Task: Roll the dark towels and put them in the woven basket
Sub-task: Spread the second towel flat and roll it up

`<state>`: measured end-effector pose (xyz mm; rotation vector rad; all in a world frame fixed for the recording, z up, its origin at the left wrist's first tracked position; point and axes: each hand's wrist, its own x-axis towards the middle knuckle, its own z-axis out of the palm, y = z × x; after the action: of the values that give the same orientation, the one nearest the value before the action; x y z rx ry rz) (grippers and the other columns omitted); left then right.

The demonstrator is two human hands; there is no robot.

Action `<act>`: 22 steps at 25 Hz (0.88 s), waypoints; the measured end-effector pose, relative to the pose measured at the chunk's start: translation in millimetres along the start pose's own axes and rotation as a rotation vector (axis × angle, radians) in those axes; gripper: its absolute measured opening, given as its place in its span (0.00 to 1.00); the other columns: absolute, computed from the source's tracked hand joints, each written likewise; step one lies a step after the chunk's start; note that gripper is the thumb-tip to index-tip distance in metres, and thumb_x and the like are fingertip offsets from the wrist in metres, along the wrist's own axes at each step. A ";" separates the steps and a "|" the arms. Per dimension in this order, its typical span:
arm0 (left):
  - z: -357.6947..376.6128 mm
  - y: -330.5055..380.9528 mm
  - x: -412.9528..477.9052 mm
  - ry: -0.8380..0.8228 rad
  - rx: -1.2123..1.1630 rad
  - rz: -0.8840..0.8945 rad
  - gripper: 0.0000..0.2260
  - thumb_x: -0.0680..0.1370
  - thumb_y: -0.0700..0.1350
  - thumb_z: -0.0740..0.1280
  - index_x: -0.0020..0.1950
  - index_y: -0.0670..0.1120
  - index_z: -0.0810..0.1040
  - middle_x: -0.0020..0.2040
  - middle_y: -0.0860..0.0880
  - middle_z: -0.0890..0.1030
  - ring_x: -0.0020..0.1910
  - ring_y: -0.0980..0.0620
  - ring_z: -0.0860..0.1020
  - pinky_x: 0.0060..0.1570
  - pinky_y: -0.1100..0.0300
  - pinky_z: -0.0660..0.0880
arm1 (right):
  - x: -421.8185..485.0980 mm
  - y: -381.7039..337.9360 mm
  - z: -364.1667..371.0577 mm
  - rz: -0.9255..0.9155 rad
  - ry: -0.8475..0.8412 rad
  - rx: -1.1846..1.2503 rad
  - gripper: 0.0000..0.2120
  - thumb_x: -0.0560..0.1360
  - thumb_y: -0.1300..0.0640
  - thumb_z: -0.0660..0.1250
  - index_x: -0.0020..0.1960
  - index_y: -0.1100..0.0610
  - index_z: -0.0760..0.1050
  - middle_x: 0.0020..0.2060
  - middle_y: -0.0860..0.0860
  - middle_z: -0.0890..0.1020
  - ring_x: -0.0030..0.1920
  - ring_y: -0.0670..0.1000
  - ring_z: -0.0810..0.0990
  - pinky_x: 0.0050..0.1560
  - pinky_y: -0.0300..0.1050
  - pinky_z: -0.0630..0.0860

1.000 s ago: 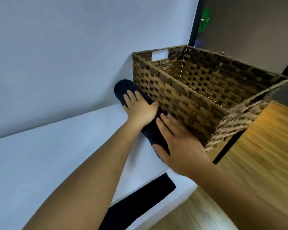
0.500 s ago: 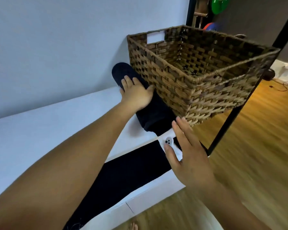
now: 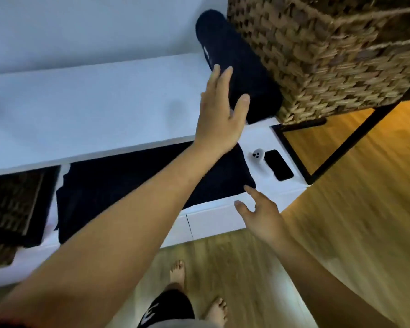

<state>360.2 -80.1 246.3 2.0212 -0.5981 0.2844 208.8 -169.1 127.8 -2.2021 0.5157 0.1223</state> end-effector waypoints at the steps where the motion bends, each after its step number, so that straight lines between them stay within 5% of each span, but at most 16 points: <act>1: -5.0 -16.7 -49.9 0.056 -0.037 0.042 0.21 0.80 0.45 0.61 0.73 0.42 0.66 0.74 0.43 0.65 0.73 0.46 0.64 0.72 0.53 0.61 | 3.0 6.9 11.3 0.050 -0.048 0.002 0.27 0.79 0.48 0.65 0.76 0.53 0.64 0.72 0.49 0.70 0.71 0.51 0.70 0.69 0.41 0.64; 3: -4.4 -61.5 -167.6 -0.035 -0.005 -0.068 0.14 0.77 0.41 0.63 0.63 0.43 0.75 0.65 0.49 0.73 0.66 0.50 0.72 0.66 0.53 0.69 | 11.7 22.9 32.4 0.114 -0.110 -0.022 0.26 0.78 0.51 0.68 0.74 0.53 0.68 0.69 0.51 0.75 0.68 0.52 0.74 0.66 0.41 0.67; 6: -2.6 -128.8 -297.4 -0.292 0.012 -0.585 0.10 0.77 0.41 0.66 0.57 0.49 0.78 0.57 0.55 0.78 0.59 0.55 0.77 0.58 0.65 0.72 | 33.4 40.5 61.0 0.157 -0.237 -0.076 0.24 0.76 0.53 0.70 0.70 0.54 0.72 0.65 0.51 0.79 0.62 0.52 0.78 0.63 0.41 0.70; 10: -30.9 -195.8 -345.9 0.085 -0.249 -1.288 0.04 0.73 0.39 0.71 0.40 0.48 0.81 0.36 0.54 0.83 0.40 0.54 0.80 0.50 0.58 0.73 | 61.1 52.7 101.1 0.259 -0.323 -0.018 0.20 0.75 0.54 0.71 0.66 0.54 0.76 0.61 0.51 0.81 0.58 0.50 0.80 0.57 0.42 0.75; 14: -76.4 -254.4 -319.3 0.421 -0.462 -1.415 0.09 0.78 0.34 0.64 0.40 0.43 0.78 0.37 0.44 0.81 0.38 0.46 0.79 0.44 0.56 0.77 | 96.4 64.9 129.8 0.277 -0.280 -0.054 0.18 0.75 0.55 0.70 0.64 0.54 0.78 0.59 0.50 0.82 0.51 0.49 0.80 0.51 0.40 0.75; 17: -103.2 -304.8 -286.8 0.617 -0.720 -1.392 0.11 0.82 0.35 0.55 0.46 0.39 0.77 0.39 0.44 0.82 0.39 0.47 0.81 0.41 0.60 0.78 | 131.7 66.9 146.6 0.387 -0.205 0.046 0.21 0.74 0.55 0.71 0.66 0.55 0.75 0.59 0.53 0.81 0.54 0.54 0.81 0.58 0.52 0.78; 20: -122.4 -352.1 -253.9 0.730 -0.689 -1.434 0.14 0.83 0.39 0.58 0.66 0.38 0.74 0.60 0.42 0.80 0.59 0.47 0.80 0.53 0.62 0.78 | 153.8 58.4 158.2 0.573 -0.185 0.405 0.17 0.79 0.60 0.66 0.67 0.61 0.72 0.61 0.56 0.78 0.60 0.56 0.79 0.57 0.53 0.77; 22: -131.7 -362.3 -232.6 0.820 -0.689 -1.463 0.15 0.81 0.39 0.63 0.67 0.37 0.72 0.60 0.41 0.79 0.59 0.46 0.79 0.60 0.57 0.77 | 162.2 54.9 162.8 0.697 -0.207 0.637 0.17 0.83 0.59 0.57 0.71 0.59 0.69 0.65 0.57 0.74 0.65 0.56 0.75 0.62 0.52 0.74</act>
<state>357.0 249.8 -60.1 1.0681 1.1409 -0.0320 348.7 -126.8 -57.9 -1.3074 1.0230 0.4774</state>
